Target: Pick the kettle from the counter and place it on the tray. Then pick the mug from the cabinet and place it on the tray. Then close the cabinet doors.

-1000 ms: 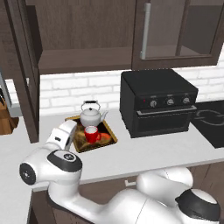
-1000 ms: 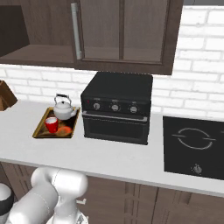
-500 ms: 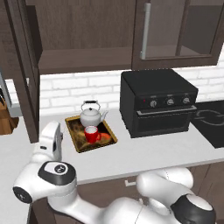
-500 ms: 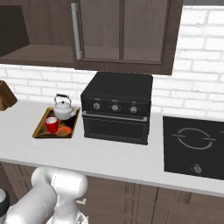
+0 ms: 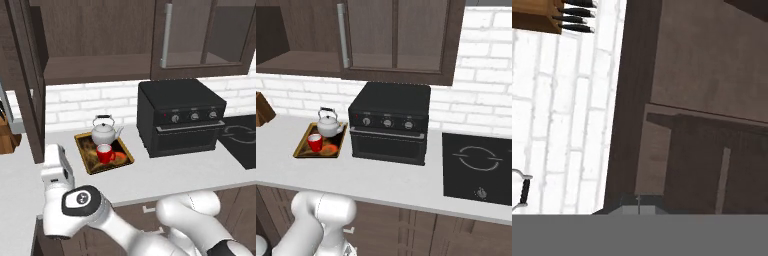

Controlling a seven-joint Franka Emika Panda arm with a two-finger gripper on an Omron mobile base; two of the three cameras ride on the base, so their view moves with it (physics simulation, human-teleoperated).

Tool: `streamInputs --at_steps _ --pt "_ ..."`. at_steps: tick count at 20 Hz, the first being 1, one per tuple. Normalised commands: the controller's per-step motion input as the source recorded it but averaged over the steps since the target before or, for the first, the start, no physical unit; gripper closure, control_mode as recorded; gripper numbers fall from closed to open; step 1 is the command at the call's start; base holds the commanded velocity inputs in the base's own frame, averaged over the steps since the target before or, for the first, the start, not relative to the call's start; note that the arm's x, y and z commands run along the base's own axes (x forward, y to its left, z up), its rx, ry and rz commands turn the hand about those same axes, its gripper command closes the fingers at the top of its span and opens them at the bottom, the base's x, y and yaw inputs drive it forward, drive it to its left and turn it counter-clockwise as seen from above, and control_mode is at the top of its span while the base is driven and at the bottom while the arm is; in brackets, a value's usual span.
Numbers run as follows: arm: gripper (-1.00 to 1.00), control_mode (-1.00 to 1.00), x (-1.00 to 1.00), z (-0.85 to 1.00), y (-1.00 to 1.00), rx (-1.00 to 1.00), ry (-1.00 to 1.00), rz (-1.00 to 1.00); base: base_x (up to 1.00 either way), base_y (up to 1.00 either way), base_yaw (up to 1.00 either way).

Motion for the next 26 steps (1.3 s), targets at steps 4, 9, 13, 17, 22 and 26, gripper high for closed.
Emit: streamInputs --at_steps 4,9,13,17,22,26 --pt "1.00 -1.00 0.01 0.36 0.24 -0.12 -0.04 0.12 0.00 0.00 0.00" --pt "1.00 -1.00 0.00 0.00 0.24 -0.07 0.02 0.00 0.00 0.00 0.00" --pt "1.00 -1.00 0.01 -0.01 0.58 -0.10 0.00 0.00 0.00 0.00 0.00" --pt "1.00 -1.00 0.00 0.00 0.59 -0.09 -0.02 -0.02 0.00 0.00 0.00" --pt "1.00 -1.00 0.00 0.00 0.37 -0.04 -0.13 -0.07 0.00 0.00 0.00" --pt "1.00 -1.00 0.00 0.08 0.13 0.00 -0.25 -0.13 0.00 0.00 0.00"
